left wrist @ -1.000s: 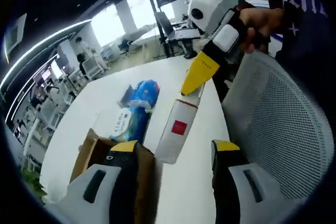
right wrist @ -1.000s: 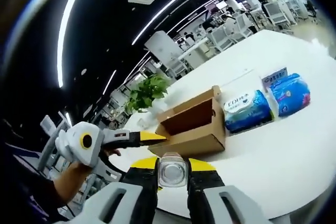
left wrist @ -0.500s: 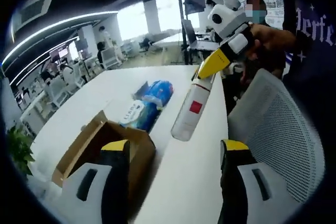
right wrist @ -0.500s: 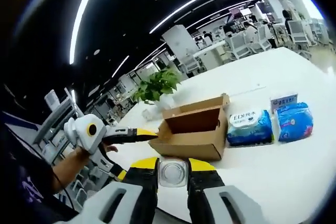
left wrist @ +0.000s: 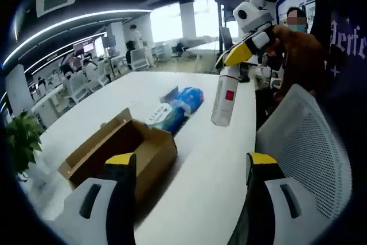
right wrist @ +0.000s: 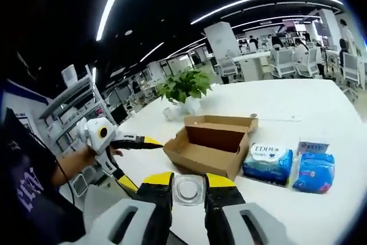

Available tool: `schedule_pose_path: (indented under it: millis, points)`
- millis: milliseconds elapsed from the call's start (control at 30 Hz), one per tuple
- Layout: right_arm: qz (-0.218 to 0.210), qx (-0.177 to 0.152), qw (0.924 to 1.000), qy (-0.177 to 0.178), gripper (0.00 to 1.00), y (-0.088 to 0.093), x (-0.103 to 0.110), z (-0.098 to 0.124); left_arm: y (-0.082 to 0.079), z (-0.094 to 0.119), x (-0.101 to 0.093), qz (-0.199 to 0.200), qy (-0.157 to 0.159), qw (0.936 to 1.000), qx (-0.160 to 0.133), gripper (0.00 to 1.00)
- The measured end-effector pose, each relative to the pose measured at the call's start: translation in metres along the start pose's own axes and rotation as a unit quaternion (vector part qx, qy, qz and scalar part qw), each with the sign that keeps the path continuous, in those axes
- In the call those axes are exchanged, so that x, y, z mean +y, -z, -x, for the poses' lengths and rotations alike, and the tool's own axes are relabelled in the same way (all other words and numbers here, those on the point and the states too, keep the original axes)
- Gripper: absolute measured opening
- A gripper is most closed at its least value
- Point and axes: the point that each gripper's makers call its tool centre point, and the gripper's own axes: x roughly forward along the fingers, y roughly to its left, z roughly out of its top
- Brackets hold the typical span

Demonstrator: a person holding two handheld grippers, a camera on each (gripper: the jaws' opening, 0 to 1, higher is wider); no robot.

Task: Operate the shoe box by opening the lid, removing the specified soft item, and placing it in the target area until the item is outside and the box remains undamaged.

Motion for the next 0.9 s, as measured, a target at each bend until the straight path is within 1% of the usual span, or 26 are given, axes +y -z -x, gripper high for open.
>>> schedule_pose_path:
  millis: [33,233,300,467,567,700,800,900]
  points:
    - [0.005,0.002,1.0000,-0.002,0.16,-0.001,-0.001,0.001,0.000,0.001,0.000,0.002,-0.002,1.0000,-0.001,0.79]
    - [0.068,0.024,0.9973,-0.010,0.16,-0.009,-0.005,0.007,0.005,0.015,0.002,0.017,-0.021,0.9996,-0.005,0.83]
    - [0.088,0.030,0.9956,-0.013,0.16,-0.013,-0.006,0.008,0.004,0.019,0.003,0.025,-0.027,0.9992,-0.015,0.83]
    - [0.117,0.044,0.9921,-0.013,0.16,-0.021,-0.011,0.010,0.007,0.028,0.004,0.033,-0.038,0.9985,-0.019,0.85]
    - [0.145,0.058,0.9877,-0.014,0.16,-0.025,-0.015,0.011,0.009,0.033,0.003,0.036,-0.042,0.9982,-0.021,0.85]
    - [0.167,0.064,0.9837,-0.018,0.16,-0.034,-0.019,0.011,0.014,0.038,0.002,0.040,-0.047,0.9979,-0.019,0.88]
    - [0.198,0.076,0.9771,-0.018,0.16,-0.042,-0.024,0.010,0.015,0.043,0.002,0.047,-0.053,0.9972,-0.023,0.89]
    - [0.213,0.083,0.9732,-0.022,0.16,-0.049,-0.027,0.008,0.015,0.048,0.003,0.051,-0.062,0.9964,-0.028,0.90]
